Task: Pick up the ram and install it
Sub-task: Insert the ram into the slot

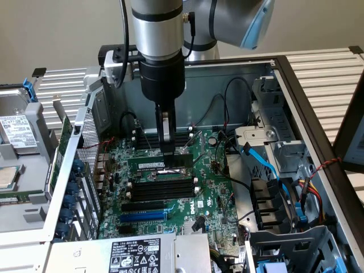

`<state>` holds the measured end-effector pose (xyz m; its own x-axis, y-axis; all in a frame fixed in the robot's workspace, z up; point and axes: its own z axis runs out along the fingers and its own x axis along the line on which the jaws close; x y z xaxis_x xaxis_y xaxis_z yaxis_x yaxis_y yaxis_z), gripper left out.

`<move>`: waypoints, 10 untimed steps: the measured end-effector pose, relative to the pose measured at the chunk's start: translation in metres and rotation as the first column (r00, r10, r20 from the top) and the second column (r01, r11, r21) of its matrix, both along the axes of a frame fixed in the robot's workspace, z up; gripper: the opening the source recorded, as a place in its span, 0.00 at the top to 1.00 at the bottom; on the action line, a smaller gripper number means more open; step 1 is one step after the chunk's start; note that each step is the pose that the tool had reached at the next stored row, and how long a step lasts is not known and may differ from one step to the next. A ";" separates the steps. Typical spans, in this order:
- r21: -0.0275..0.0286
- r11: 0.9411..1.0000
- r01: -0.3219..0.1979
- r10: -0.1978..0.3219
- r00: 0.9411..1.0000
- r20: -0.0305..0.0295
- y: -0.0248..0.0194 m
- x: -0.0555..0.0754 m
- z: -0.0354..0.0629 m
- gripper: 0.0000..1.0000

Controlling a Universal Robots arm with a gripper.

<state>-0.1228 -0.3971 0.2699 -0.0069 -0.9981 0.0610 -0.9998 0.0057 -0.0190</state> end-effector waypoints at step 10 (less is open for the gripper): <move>-0.002 1.000 0.000 0.000 1.000 0.000 -0.0024 0.000 -0.0128 0.87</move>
<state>-0.1228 -0.3995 0.2571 -0.0068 -0.9980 0.0627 -0.9998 0.0056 -0.0190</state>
